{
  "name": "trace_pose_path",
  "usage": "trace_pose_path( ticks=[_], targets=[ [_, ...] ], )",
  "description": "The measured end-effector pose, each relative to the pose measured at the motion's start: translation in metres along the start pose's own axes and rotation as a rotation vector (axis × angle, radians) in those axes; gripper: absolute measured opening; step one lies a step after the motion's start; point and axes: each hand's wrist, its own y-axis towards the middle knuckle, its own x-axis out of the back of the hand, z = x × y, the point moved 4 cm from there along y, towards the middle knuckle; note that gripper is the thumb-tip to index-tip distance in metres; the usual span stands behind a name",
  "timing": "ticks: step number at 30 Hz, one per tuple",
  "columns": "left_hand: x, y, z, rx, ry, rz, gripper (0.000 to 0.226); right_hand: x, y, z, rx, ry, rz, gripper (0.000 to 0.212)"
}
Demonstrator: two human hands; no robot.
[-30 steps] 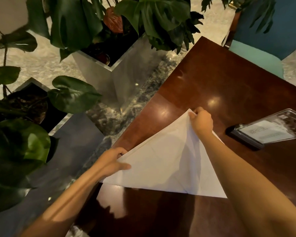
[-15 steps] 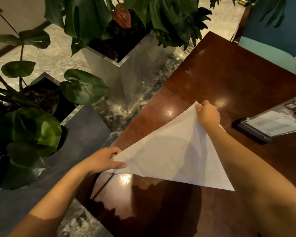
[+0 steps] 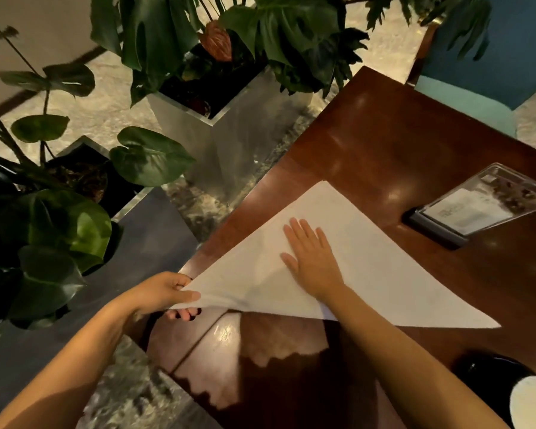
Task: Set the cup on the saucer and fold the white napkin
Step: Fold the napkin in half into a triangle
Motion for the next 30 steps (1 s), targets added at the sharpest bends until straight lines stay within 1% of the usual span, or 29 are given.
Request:
trace_pose_path(
  ticks=[3, 6, 9, 11, 13, 15, 20, 23, 27, 28, 30],
  targets=[
    [-0.001, -0.005, 0.008, 0.048, -0.101, -0.031, 0.013, 0.001, 0.007, -0.001, -0.020, -0.013, 0.060, 0.073],
    [0.006, -0.013, 0.012, 0.073, -0.121, -0.093, 0.012, 0.006, -0.009, 0.012, -0.022, 0.089, 0.024, 0.072],
    [0.012, -0.022, 0.015, 0.027, -0.086, -0.205, 0.009, 0.000, -0.048, 0.033, 0.117, 0.098, -0.069, 0.066],
    [0.007, -0.026, 0.013, -0.020, -0.062, -0.246, 0.014, -0.016, -0.072, 0.042, 0.211, 0.062, -0.049, 0.063],
    [-0.002, -0.027, 0.012, -0.041, -0.049, -0.274, 0.020, -0.029, -0.083, 0.041, 0.239, 0.026, -0.023, 0.061],
    [-0.008, -0.029, 0.014, -0.039, -0.079, -0.294, 0.023, -0.030, -0.082, 0.036, 0.242, 0.014, -0.030, 0.059],
    [-0.008, -0.037, 0.020, -0.027, -0.150, -0.284, 0.024, -0.026, -0.086, 0.027, 0.330, -0.003, -0.010, 0.056],
    [-0.010, -0.036, 0.023, -0.015, -0.066, -0.258, 0.022, -0.028, -0.091, 0.024, 0.350, 0.005, 0.006, 0.053],
    [-0.011, -0.035, 0.020, -0.001, 0.048, -0.243, 0.020, -0.024, -0.090, 0.026, 0.350, 0.057, 0.010, 0.054],
    [-0.013, -0.035, 0.018, 0.000, 0.082, -0.254, 0.020, -0.023, -0.090, 0.027, 0.343, 0.079, 0.017, 0.056],
    [-0.018, -0.033, 0.016, -0.013, 0.151, -0.331, 0.024, -0.020, -0.089, 0.029, 0.321, 0.163, 0.034, 0.060]
  ],
)
